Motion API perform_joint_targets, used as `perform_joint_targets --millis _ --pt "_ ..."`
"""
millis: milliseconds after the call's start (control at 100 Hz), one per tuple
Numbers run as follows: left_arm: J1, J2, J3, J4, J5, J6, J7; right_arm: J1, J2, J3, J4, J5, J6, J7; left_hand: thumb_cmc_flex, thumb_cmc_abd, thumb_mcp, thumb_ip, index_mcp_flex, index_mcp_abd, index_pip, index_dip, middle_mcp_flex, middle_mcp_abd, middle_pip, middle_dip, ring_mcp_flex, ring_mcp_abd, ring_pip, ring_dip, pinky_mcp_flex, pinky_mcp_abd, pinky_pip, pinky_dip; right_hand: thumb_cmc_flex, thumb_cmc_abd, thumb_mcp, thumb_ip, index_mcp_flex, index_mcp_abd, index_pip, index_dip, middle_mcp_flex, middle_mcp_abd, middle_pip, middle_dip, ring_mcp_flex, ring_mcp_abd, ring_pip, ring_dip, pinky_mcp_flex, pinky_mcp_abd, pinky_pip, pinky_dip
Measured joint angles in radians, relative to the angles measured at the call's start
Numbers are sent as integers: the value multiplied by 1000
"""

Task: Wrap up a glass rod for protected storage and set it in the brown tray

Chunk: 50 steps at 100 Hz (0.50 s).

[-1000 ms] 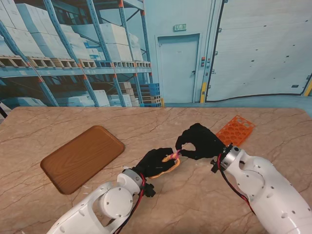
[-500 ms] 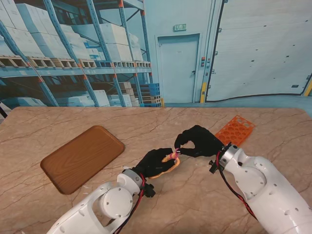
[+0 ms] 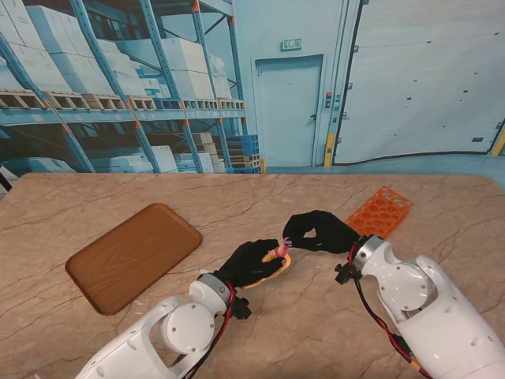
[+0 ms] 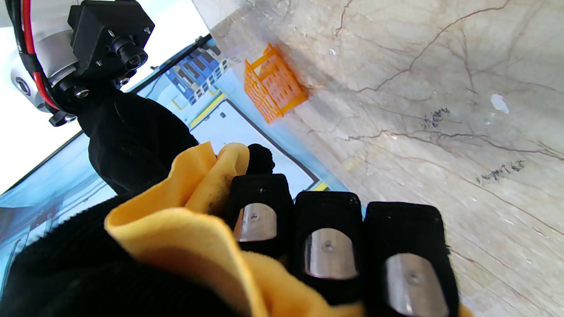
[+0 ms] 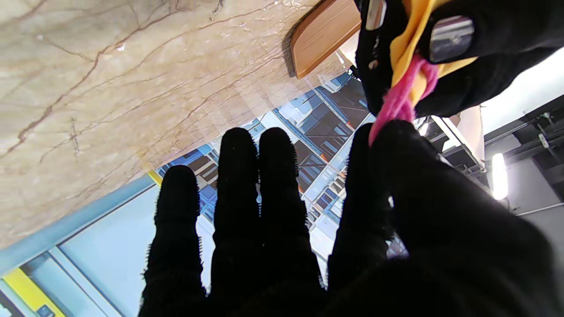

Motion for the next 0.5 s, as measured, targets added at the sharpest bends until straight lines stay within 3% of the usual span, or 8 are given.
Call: perform_joint_targets --millis 400,500 --pt "0 0 1 0 0 -1 -2 -16 -14 2 9 58 55 -26 5 0 0 0 0 11 0 1 0 0 0 0 0 0 6 0 0 0 0 0 0 0 1 0 0 4 4 -22 -19 10 0 0 -9 5 -1 0 0 0 -9 20" --pt "0 0 2 0 0 -1 -3 -15 -18 -3 15 56 56 -47 7 0 0 0 0 9 0 8 0 -8 0 0 0 -1 7 0 0 -1 0 3 0 -39 72 0 -19 6 17 -22 -30 11 1 0 -14 6 -1 2 0 0 -9 31"
